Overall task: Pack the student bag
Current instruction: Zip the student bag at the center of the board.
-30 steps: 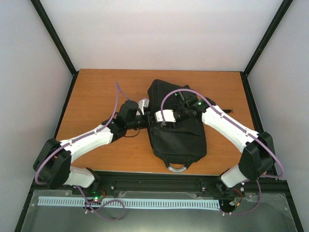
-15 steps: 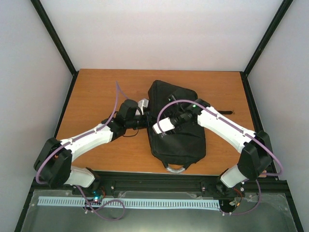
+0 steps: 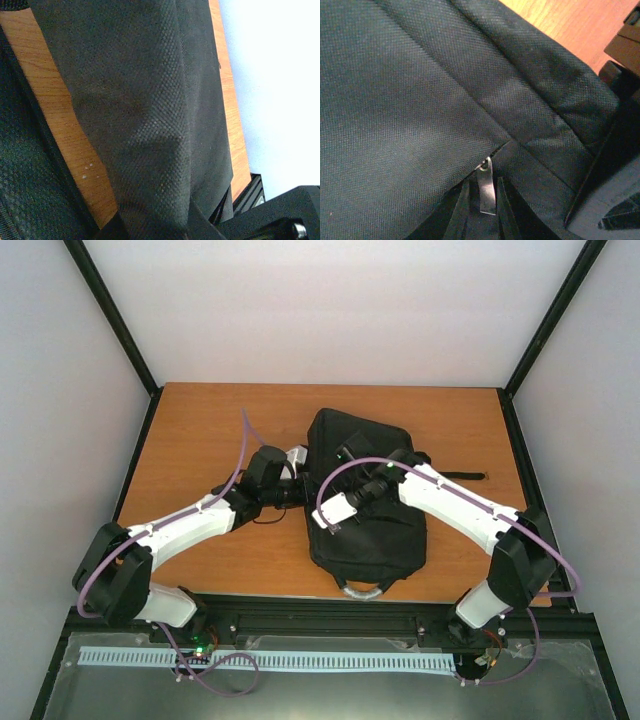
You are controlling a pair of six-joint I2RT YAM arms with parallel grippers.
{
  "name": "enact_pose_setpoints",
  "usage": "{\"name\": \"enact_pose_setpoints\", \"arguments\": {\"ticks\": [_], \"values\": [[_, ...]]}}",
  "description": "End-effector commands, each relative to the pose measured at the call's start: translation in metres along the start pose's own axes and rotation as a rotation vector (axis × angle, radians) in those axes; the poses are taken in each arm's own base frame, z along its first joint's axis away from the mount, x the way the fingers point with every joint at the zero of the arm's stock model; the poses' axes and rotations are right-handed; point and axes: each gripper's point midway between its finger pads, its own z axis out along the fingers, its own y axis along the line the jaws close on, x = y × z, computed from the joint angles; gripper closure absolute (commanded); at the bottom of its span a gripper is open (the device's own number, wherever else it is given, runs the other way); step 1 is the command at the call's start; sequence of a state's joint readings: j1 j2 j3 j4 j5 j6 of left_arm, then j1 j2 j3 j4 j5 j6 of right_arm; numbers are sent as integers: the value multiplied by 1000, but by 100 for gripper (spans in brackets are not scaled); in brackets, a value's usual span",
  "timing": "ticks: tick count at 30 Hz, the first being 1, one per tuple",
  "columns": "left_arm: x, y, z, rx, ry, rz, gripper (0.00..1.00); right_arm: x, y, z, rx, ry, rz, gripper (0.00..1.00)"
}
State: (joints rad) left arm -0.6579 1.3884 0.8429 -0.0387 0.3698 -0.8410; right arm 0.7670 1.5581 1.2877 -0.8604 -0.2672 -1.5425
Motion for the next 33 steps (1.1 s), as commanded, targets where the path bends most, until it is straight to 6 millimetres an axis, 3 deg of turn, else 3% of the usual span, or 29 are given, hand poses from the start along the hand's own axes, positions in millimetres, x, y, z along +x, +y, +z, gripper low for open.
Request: {"name": "enact_pose_setpoints", "arguments": {"ticks": [1,3,13,33], "values": [[-50,-88,-29,263,-153,141,99,6,23,17,-101,40,32,91],[-49,-86,-27,263,-151,138,99,7,20,19,-87,57,46,97],[-45,-76,-25,235,-150,117,99,11,9,7,-63,104,158,97],[-41,-40,-16,125,-150,81,99,73,78,-34,-120,317,89,97]]}}
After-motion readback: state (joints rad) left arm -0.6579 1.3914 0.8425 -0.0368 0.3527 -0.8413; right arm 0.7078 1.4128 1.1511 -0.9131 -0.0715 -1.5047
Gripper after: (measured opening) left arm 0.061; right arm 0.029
